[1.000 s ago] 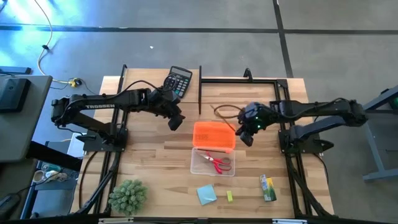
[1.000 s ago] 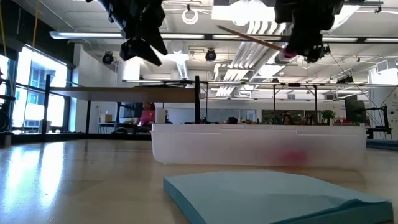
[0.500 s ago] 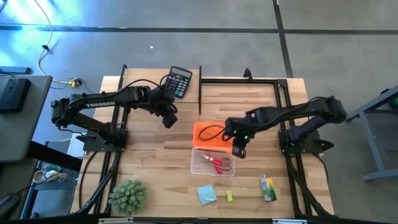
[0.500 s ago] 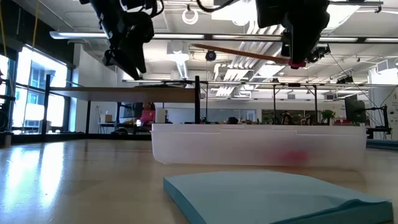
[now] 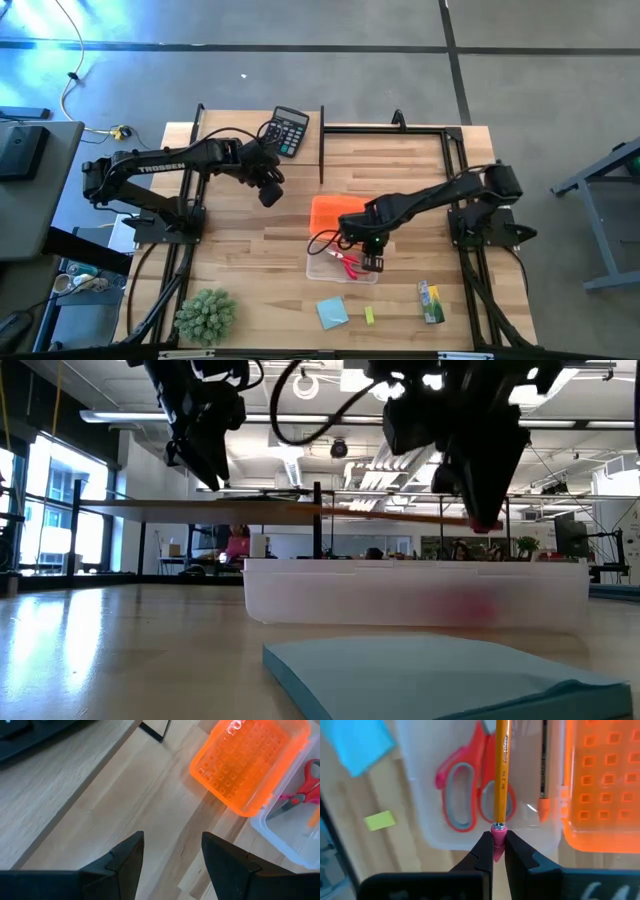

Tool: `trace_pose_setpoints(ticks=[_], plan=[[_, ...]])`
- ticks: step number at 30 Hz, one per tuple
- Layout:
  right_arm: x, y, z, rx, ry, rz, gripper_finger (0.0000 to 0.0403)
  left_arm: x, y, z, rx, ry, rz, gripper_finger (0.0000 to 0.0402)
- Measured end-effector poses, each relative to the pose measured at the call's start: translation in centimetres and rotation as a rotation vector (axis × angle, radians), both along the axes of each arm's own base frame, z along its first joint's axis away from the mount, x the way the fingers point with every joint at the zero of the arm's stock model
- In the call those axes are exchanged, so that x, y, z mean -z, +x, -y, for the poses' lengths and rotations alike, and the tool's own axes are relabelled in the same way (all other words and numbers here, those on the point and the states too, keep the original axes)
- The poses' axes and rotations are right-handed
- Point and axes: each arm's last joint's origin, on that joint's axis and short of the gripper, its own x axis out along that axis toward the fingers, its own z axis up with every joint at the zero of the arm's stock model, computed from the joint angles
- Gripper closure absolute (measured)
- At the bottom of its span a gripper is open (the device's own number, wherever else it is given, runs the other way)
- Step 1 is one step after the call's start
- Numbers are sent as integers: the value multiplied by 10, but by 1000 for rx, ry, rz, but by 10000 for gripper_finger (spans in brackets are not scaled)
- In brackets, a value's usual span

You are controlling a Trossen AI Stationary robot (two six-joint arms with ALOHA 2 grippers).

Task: Pack school essentials
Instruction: Put the orange pencil into the supply box

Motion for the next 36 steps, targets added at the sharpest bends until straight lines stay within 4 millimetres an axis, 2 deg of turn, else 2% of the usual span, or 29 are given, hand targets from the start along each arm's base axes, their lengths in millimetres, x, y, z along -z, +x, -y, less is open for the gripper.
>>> trace_pose_setpoints(ticks=[8,18,25,36], plan=[[19,5,2,-15,-13,-65,391,-1,3,0,55,43,14,213],[24,10,16,-3,-25,-57,391,-7,14,4,88,92,118,213],[27,10,20,-12,-13,-75,390,-8,16,4,111,64,145,213],[27,8,20,-20,-14,-98,342,-8,16,4,105,59,146,173]])
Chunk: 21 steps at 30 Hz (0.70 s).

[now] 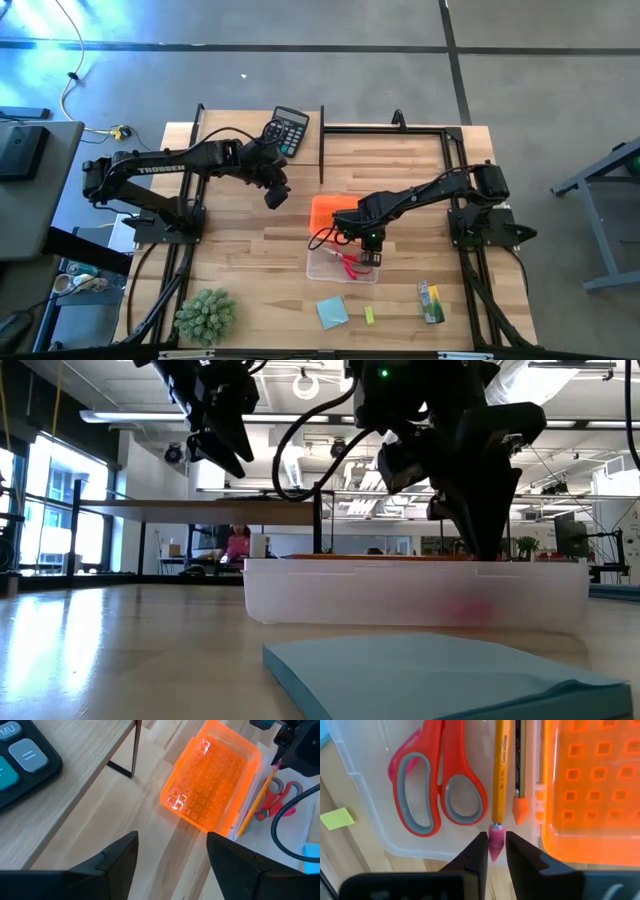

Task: Pack school essentials
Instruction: Put the orange pencil into the supply box, then put the sticky note into the supply box

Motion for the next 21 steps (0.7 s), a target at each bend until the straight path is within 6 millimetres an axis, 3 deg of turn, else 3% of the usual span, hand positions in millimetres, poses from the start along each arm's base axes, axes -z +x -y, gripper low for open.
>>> trace_pose_setpoints(ticks=[21], plan=[[-10,5,-1,64,-22,12,275,-1,1,4,105,-119,49,48]])
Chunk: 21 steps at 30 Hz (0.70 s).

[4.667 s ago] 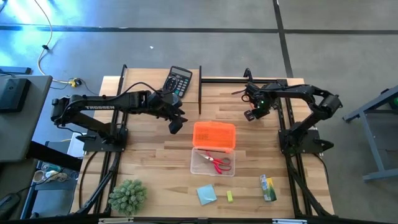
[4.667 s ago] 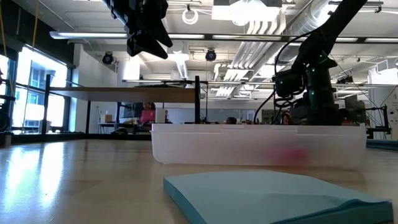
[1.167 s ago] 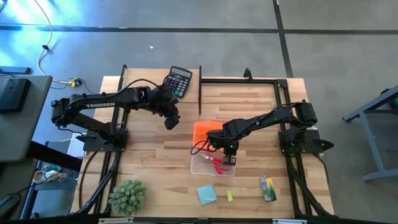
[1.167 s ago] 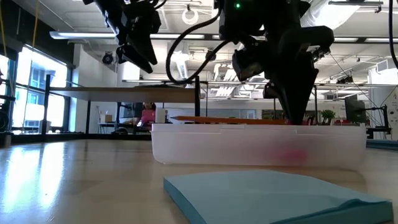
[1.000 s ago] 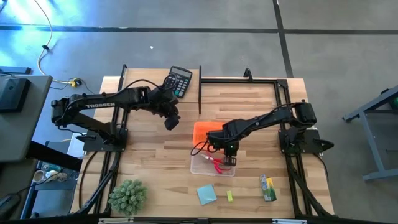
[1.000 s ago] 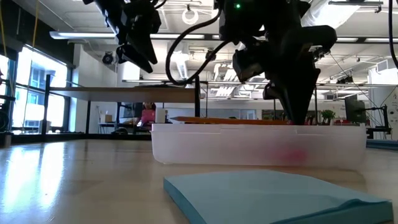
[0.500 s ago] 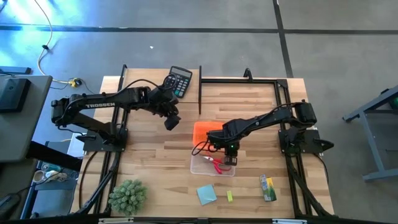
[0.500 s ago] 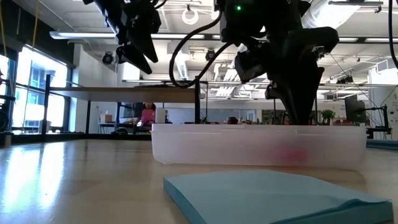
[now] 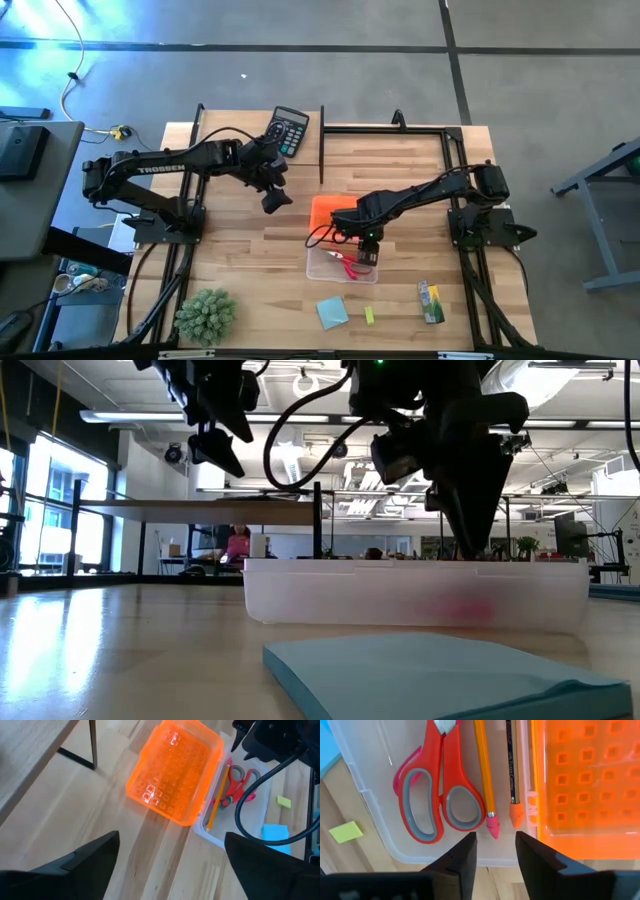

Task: Pack school essentials
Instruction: Put the sticky note into the supply box

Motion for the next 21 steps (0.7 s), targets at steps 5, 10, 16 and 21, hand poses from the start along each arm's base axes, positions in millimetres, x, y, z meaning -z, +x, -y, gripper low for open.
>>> trace_pose_setpoints(ticks=[5,10,16,21], plan=[[0,0,0,34,0,-7,274,0,0,-1,-8,-2,3,28],[0,0,-2,61,1,-14,274,0,0,-1,-2,2,2,16],[-4,-2,-7,101,3,-15,274,8,6,-3,6,-4,-29,3],[-12,-5,-11,140,-27,14,274,15,10,-4,56,-7,-49,2]])
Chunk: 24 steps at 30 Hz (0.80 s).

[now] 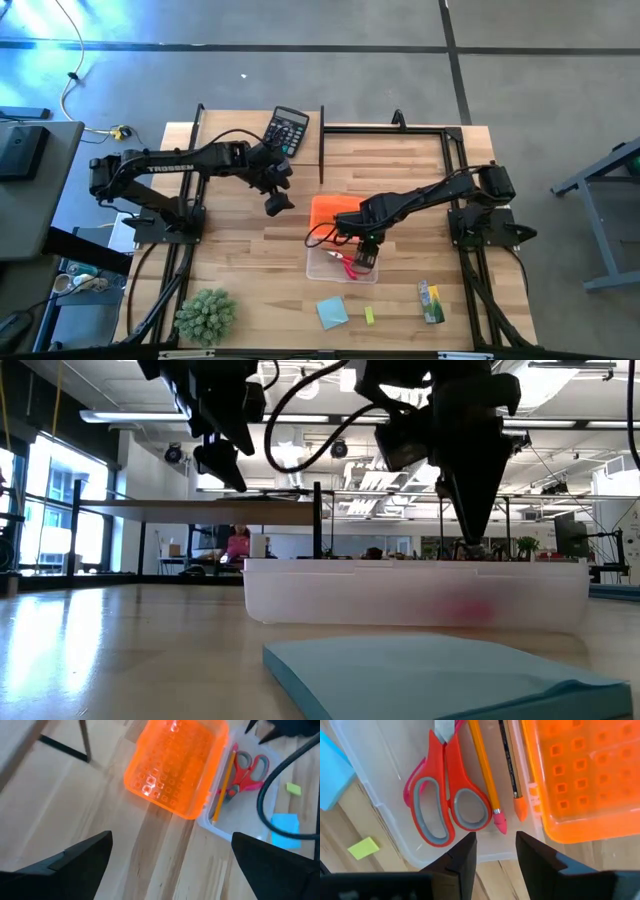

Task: Pack school essentials
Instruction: Put the sticky note into the supply box

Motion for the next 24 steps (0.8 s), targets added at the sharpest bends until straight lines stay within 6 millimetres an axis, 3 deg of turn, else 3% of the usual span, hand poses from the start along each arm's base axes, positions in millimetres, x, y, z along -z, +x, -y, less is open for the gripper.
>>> trace_pose_setpoints(ticks=[10,24], plan=[[-24,-9,-8,90,-8,68,274,1,3,4,75,-3,12,2],[-71,-33,-4,237,-76,234,274,-6,21,42,126,-37,110,2]])
